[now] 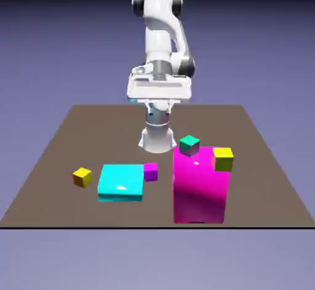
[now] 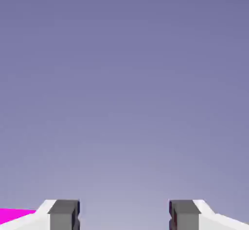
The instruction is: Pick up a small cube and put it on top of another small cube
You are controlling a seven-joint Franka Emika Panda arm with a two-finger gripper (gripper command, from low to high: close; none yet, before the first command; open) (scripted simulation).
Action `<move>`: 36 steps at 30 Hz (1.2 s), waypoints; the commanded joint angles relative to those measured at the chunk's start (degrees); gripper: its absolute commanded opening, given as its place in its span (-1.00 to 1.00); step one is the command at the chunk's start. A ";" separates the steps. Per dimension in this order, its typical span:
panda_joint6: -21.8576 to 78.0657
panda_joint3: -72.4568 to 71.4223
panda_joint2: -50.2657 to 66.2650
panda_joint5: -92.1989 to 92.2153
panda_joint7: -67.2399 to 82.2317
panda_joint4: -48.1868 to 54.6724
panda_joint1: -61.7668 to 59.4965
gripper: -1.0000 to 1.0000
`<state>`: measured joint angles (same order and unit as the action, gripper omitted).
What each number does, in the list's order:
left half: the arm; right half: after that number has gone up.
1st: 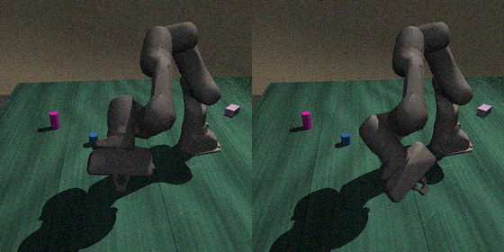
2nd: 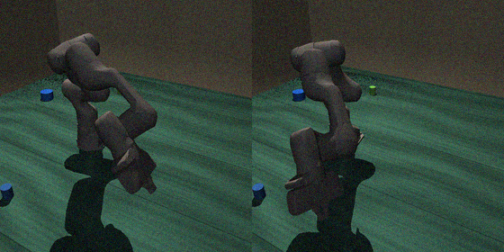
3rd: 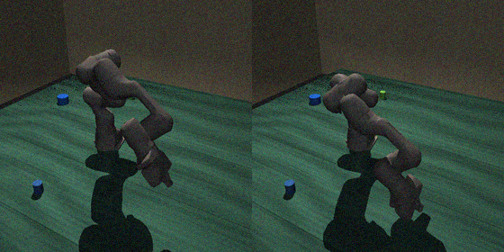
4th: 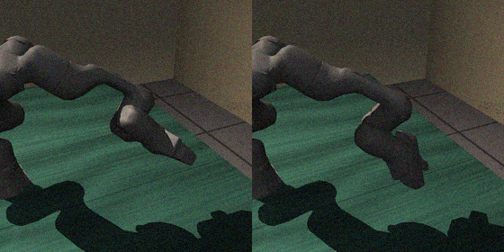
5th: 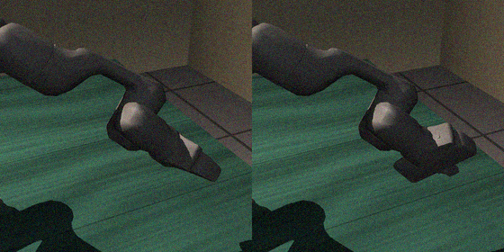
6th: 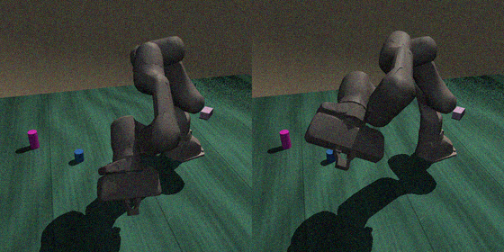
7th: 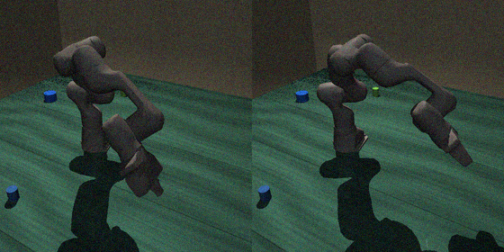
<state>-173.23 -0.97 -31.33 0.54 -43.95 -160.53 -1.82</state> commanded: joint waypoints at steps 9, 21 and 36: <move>5.80 -7.23 9.91 4.03 -11.11 3.49 -18.69 0.00; 13.53 -16.87 23.12 9.41 -25.93 8.15 -43.61 0.00; 23.19 -28.92 39.64 16.14 -44.45 13.97 -74.76 0.00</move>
<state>-150.04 -29.89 8.30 16.68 -88.40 -146.56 -76.55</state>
